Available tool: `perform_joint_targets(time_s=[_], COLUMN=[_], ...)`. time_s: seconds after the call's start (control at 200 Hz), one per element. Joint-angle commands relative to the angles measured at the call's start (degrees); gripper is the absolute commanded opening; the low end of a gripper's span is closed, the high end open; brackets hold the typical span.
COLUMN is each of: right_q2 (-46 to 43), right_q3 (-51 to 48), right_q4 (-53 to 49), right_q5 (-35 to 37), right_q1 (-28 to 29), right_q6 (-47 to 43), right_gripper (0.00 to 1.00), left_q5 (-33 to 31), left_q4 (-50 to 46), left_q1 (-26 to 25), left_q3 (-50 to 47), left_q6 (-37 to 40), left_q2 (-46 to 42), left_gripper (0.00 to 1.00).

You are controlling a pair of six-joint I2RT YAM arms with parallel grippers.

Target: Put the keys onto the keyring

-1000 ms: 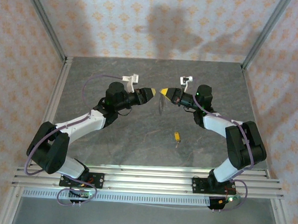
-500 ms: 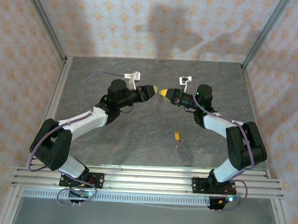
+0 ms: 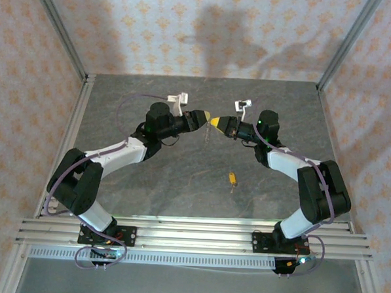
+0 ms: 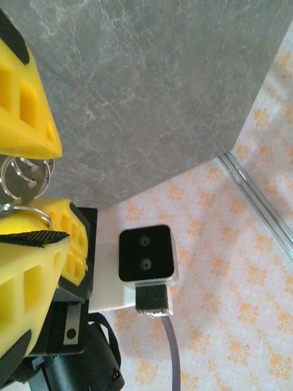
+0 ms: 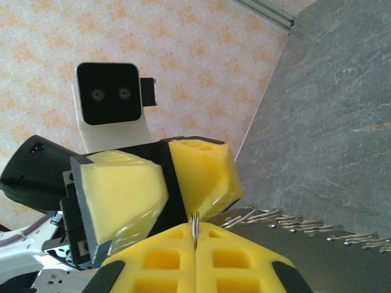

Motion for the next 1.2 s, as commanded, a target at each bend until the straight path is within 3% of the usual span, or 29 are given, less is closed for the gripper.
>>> perform_joint_targets(time_s=[0.0,0.42,0.611,0.901,1.101,1.196], right_q2=[-2.47,-2.65,-2.46,-2.29,-1.85,-1.35], right_q3=[1.33,1.3,1.28,1.11,0.96,0.97], right_q4=[2.06,1.28,1.35,2.16,2.22,2.48], right_q5=[-1.1,-0.71,-0.28,0.4,1.37,1.84], right_q1=[-0.21,-0.24,-0.23,-0.25,-0.25,-0.25], right_q6=[-1.57,-2.15,-2.23,-1.67,-1.66,-1.49], right_gripper=[0.0,0.0,0.0,0.0,0.0,0.0], left_q5=[1.59,1.84,2.79,2.91,1.97,1.42], left_q4=[3.68,4.95,6.13,8.51,11.66,12.39], left_q1=[-0.71,-1.36,-1.74,-2.99,-2.99,-2.93], left_q3=[2.12,1.73,1.54,0.88,-0.54,-1.17], left_q6=[-0.49,-1.03,-1.33,-2.43,-4.65,-5.13], left_q2=[0.87,2.19,2.64,3.8,4.46,4.53], left_gripper=[0.36,0.34,0.26,0.24,0.14,0.13])
